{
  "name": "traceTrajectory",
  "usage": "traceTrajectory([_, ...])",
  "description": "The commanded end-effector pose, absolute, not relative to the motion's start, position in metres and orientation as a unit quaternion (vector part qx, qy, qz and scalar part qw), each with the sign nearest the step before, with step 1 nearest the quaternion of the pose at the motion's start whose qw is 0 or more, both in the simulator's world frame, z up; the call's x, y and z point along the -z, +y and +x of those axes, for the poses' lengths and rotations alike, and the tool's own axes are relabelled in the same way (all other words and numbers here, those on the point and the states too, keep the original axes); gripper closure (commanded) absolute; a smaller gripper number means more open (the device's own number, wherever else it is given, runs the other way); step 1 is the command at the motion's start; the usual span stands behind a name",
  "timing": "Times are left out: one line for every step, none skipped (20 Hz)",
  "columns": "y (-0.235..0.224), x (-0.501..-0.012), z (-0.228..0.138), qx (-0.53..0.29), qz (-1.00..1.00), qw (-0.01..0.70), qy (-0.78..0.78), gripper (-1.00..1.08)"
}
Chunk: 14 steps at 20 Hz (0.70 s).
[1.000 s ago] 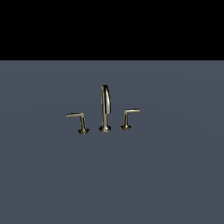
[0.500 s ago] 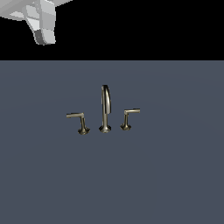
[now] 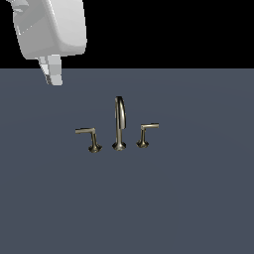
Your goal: Turn on the faucet by rotating a designated handle.
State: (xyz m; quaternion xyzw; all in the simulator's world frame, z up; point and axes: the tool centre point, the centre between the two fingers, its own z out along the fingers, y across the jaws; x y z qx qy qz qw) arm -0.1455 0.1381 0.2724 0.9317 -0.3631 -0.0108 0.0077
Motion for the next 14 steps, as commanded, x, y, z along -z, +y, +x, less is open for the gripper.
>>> traceTrajectory([0.144,-0.260,-0.135,0.010,0.923,0.006,-0.385,1.08])
traceTrajectory([0.146,-0.255,-0.131,0.010,0.920,0.005,-0.393,1.08])
traceTrajectory([0.148,-0.250,-0.127,0.010,0.916,0.005,-0.401,1.08])
traceTrajectory([0.150,-0.245,-0.123,0.010,0.913,0.005,-0.408,1.08])
traceTrajectory([0.152,-0.241,-0.118,0.010,0.909,0.004,-0.416,1.08])
traceTrajectory([0.154,-0.236,-0.114,0.009,0.906,0.004,-0.424,1.08])
traceTrajectory([0.155,-0.232,-0.110,0.009,0.902,0.003,-0.431,1.08])
traceTrajectory([0.157,-0.227,-0.106,0.009,0.899,0.003,-0.438,1.08])
traceTrajectory([0.158,-0.223,-0.102,0.009,0.895,0.003,-0.445,1.08])
traceTrajectory([0.160,-0.218,-0.098,0.009,0.892,0.003,-0.453,1.08])
traceTrajectory([0.161,-0.214,-0.094,0.008,0.888,0.002,-0.460,1.08])
traceTrajectory([0.162,-0.210,-0.090,0.008,0.884,0.002,-0.467,1.08])
traceTrajectory([0.163,-0.205,-0.086,0.008,0.881,0.002,-0.474,1.08])
traceTrajectory([0.164,-0.201,-0.082,0.008,0.877,0.002,-0.481,1.08])
